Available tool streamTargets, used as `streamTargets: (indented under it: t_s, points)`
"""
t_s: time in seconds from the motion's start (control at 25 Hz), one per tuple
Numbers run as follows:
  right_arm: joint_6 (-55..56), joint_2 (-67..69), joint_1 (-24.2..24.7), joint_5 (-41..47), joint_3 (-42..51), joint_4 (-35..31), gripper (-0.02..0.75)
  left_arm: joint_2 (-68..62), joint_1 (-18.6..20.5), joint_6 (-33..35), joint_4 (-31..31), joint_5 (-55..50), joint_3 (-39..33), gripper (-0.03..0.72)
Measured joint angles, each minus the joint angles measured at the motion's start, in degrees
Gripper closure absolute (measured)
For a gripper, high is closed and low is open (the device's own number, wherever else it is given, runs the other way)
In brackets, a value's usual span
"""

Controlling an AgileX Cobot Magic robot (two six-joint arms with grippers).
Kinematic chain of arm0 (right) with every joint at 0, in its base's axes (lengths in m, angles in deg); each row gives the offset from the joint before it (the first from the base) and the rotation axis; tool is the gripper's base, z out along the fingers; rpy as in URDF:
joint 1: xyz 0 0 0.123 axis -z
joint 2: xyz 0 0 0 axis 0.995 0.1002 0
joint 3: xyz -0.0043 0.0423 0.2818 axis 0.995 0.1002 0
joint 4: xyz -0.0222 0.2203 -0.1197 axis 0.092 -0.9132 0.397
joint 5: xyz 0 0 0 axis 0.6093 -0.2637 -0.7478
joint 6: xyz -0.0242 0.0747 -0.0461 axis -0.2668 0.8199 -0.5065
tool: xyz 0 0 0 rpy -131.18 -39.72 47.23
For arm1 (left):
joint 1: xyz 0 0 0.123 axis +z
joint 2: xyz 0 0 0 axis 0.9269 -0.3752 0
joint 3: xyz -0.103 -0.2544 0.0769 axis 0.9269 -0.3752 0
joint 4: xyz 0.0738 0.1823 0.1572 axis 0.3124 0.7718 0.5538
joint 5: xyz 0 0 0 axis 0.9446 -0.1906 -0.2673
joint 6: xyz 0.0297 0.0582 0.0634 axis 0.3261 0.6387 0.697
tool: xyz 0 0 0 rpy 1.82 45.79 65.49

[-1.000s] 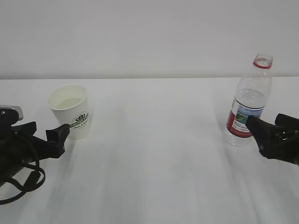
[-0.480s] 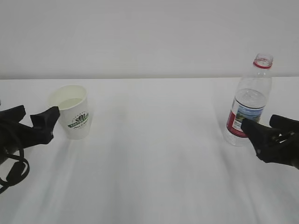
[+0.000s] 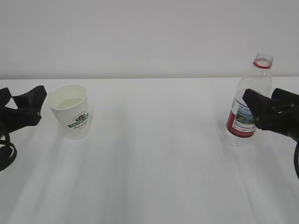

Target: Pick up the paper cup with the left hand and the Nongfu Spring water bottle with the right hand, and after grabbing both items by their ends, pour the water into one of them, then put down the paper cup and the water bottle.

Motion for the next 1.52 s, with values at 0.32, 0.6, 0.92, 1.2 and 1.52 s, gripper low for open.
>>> streamTargets:
  t_s: [0.32, 0.6, 0.92, 1.2, 1.52]
  points:
    - [2.2, -4.2, 0.0, 8.2, -4.0, -0.3, 0.150, 3.3, 0.0, 0.0, -1.2, -3.0, 7.6, 0.066]
    - [2.4, -12.8, 0.0, 18.3, -8.0, -2.8, 0.150, 5.9, 0.0, 0.0, -1.3, -7.1, 14.9, 0.069]
    - [2.5, -19.5, 0.0, 28.7, -13.2, -3.0, 0.150, 9.5, 0.0, 0.0, -1.3, -11.1, 17.6, 0.078]
    - [2.5, -24.1, 0.0, 37.2, -16.5, -3.0, 0.150, 11.9, 2.6, 0.0, 6.3, -18.5, 18.4, 0.085]
    - [2.5, -30.3, 0.0, 45.1, -18.9, -3.0, 0.150, 14.3, 5.9, 0.0, 8.6, -28.0, 22.8, 0.095]
